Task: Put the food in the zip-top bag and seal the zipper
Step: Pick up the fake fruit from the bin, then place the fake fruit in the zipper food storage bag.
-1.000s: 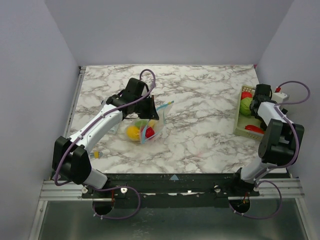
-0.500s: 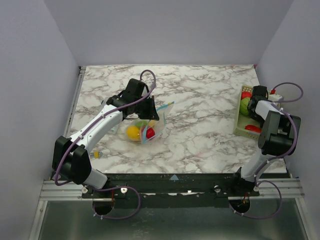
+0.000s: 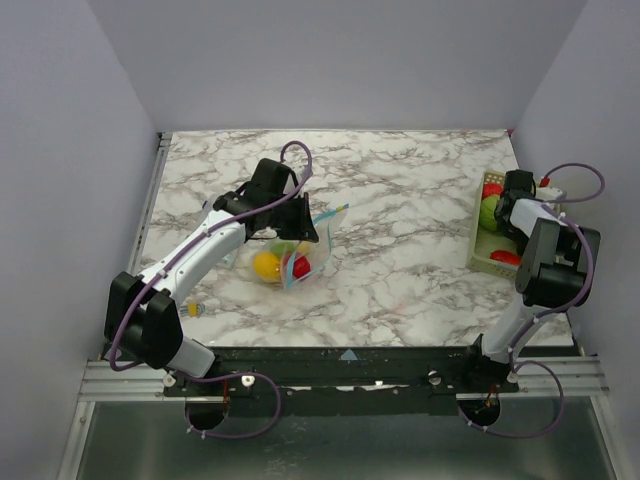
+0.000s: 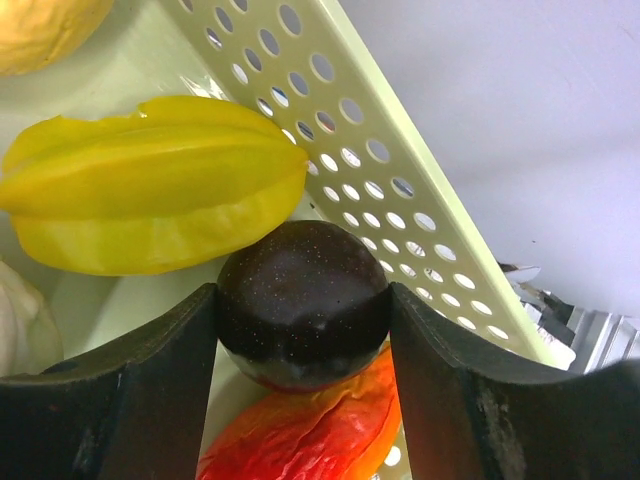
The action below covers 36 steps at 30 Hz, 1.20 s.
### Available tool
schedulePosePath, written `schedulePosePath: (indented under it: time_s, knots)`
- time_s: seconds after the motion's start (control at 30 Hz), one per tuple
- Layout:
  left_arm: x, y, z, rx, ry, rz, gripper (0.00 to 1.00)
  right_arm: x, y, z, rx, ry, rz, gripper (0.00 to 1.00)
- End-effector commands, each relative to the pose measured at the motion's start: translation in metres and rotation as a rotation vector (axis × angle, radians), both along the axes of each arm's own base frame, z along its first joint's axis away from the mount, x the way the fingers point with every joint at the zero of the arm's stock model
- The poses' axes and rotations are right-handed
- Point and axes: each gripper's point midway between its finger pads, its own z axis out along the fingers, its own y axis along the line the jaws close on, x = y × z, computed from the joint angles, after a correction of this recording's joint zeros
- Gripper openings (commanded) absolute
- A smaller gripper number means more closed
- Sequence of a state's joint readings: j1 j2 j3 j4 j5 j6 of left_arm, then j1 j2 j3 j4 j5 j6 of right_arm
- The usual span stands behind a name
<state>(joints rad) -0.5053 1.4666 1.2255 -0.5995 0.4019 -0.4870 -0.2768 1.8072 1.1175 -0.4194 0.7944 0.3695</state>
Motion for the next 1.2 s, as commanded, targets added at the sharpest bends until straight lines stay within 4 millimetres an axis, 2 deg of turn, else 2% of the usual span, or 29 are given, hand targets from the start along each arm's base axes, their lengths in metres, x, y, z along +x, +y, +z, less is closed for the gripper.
schedulePosePath:
  time_s: [0.0, 0.2, 0.27, 0.33, 0.4, 0.5, 0.6, 0.7, 0.8, 0.93, 1.0, 1.07, 1.17]
  knots:
    - [-0.008, -0.001, 0.004, -0.022, -0.004, -0.024, 0.00, 0.005, 0.002, 0.021, 0.006, -0.067, 0.003, 0.46]
    - [-0.018, -0.004, 0.014, -0.066, 0.027, -0.029, 0.00, -0.001, 0.016, 0.067, 0.025, -0.177, 0.033, 0.31]
    - [-0.025, -0.007, 0.016, -0.098, 0.049, -0.036, 0.00, -0.001, 0.030, 0.079, 0.064, -0.232, 0.075, 0.26]
    - [-0.030, -0.009, 0.017, -0.125, 0.069, -0.041, 0.00, 0.005, 0.056, 0.092, 0.164, -0.314, 0.175, 0.22]
    - [-0.032, -0.010, 0.017, -0.140, 0.078, -0.038, 0.00, 0.015, 0.094, 0.103, 0.293, -0.417, 0.334, 0.17]
    - [-0.032, -0.010, 0.018, -0.142, 0.080, -0.034, 0.00, 0.022, 0.151, 0.135, 0.443, -0.589, 0.531, 0.16]
    - [-0.030, -0.010, 0.023, -0.140, 0.070, -0.029, 0.00, 0.025, 0.210, 0.158, 0.638, -0.676, 0.721, 0.11]
    - [-0.028, -0.009, 0.030, -0.138, 0.055, -0.026, 0.00, 0.021, 0.287, 0.189, 0.841, -0.758, 0.978, 0.11]
    - [-0.027, -0.009, 0.035, -0.137, 0.042, -0.027, 0.00, 0.002, 0.364, 0.220, 0.972, -0.831, 1.237, 0.11]
    - [-0.024, -0.009, 0.038, -0.127, 0.038, -0.028, 0.00, -0.046, 0.461, 0.262, 1.088, -0.927, 1.596, 0.11]
    - [-0.023, -0.009, 0.039, -0.123, 0.040, -0.030, 0.00, -0.073, 0.501, 0.268, 1.112, -0.927, 1.745, 0.11]
    - [-0.022, -0.010, 0.042, -0.126, 0.036, -0.031, 0.00, -0.095, 0.534, 0.264, 1.124, -0.893, 1.844, 0.11]
    - [-0.022, -0.011, 0.049, -0.132, 0.031, -0.034, 0.00, -0.117, 0.565, 0.249, 1.100, -0.875, 1.924, 0.11]
